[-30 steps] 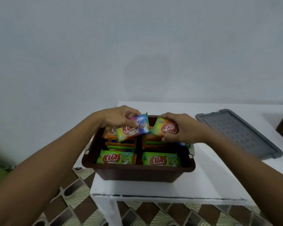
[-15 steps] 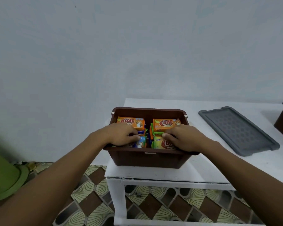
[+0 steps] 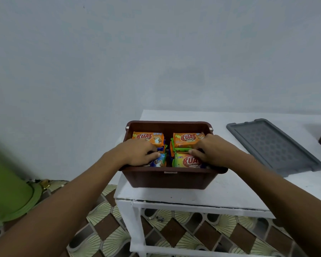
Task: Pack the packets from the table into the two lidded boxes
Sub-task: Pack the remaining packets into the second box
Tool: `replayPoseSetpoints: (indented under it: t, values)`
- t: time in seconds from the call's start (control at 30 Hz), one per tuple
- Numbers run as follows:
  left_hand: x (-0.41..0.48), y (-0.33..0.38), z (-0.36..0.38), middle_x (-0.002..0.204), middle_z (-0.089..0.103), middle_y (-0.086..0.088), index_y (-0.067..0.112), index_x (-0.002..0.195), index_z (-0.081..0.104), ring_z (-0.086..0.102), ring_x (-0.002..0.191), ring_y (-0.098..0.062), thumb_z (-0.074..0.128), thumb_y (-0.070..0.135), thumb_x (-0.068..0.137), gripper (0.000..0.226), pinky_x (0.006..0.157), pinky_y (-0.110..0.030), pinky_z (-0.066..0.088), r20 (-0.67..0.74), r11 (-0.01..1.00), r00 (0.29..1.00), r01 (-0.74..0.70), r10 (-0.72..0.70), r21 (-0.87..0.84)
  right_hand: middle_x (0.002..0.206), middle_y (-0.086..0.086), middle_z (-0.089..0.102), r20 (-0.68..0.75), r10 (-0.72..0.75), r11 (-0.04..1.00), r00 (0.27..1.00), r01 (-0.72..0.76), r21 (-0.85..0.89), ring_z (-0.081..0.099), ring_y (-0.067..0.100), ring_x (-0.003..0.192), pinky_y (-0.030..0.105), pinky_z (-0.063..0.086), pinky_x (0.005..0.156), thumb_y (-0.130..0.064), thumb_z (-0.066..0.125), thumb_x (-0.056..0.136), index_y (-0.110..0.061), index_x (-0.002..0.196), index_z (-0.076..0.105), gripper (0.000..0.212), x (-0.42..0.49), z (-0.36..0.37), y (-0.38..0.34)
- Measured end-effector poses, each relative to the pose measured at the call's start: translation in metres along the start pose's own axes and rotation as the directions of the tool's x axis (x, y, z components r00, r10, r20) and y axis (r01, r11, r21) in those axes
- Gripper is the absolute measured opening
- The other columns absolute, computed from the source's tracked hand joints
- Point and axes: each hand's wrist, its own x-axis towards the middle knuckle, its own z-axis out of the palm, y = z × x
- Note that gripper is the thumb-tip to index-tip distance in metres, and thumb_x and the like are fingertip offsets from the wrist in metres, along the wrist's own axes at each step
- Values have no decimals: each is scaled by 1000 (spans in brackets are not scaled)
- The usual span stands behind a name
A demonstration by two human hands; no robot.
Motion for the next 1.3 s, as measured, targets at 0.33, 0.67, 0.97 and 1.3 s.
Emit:
replayPoseSetpoints:
  t: [0.33,0.67,0.97,1.3]
  values:
    - [62,59,-5,94,68,3,23,107,66,56,78,-9,37,48,101,39,68,-29,48,-4,998,998,-67,67,4,103,-7,71,7,42,999,999,-42,31,58,-2,73,9,40,62,-50,44,97,-23,111,68,39,-38,-7,69]
    - [92,74,-19,94,68,1,20,102,69,60,83,-13,50,51,95,37,74,-36,51,180,996,980,-79,86,-48,119,-8,66,86,7,995,996,-16,103,61,6,101,24,48,89,-48,47,97,-29,124,61,36,-53,-15,91]
    - [98,75,-18,99,70,-3,12,107,69,64,86,-15,39,38,103,39,82,-38,53,204,984,973,-73,105,-160,125,-5,63,167,-119,960,979,70,271,57,8,107,25,45,91,-28,42,103,-25,129,59,32,-45,-10,76]
    - [92,80,-15,97,69,2,19,107,67,62,84,-12,32,47,102,45,84,-39,53,185,990,980,-55,78,-129,127,-3,58,219,-124,940,968,44,337,56,12,109,36,47,95,-36,37,103,-36,139,41,36,-41,0,79]
